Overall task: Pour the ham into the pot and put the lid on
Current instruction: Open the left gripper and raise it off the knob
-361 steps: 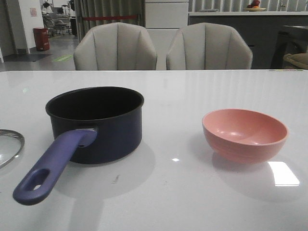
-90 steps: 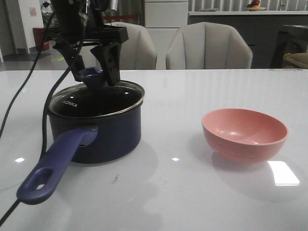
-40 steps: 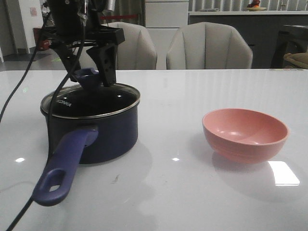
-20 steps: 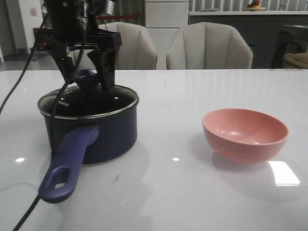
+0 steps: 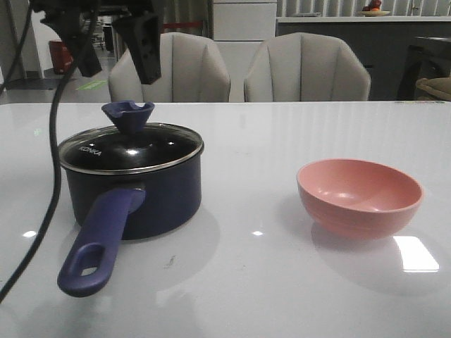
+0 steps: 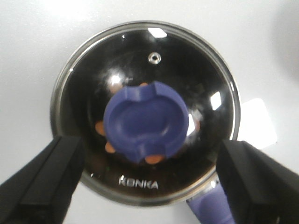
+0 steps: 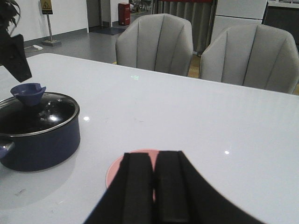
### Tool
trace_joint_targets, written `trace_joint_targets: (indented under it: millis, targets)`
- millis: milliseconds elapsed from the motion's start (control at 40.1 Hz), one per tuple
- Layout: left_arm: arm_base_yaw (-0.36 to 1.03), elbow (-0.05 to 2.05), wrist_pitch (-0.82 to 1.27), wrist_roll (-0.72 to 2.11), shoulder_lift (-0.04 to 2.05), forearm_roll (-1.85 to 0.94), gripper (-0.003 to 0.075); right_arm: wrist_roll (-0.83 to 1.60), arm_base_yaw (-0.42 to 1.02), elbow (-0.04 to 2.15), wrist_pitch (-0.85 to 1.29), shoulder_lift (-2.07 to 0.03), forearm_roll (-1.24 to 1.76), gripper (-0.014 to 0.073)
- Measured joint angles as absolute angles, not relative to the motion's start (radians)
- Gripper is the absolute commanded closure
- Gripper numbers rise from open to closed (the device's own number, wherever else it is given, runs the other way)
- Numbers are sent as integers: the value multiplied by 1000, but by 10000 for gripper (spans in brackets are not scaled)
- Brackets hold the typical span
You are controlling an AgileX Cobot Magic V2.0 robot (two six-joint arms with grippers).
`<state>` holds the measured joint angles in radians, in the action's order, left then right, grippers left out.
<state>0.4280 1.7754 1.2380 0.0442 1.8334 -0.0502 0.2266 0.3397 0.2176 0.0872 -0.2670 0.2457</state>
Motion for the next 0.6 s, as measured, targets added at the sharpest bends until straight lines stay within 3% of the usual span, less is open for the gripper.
trace_joint_targets:
  millis: [599]
  targets:
    - [339, 1114, 955, 44, 1185, -47, 139, 227, 340, 218, 87, -267, 246, 434]
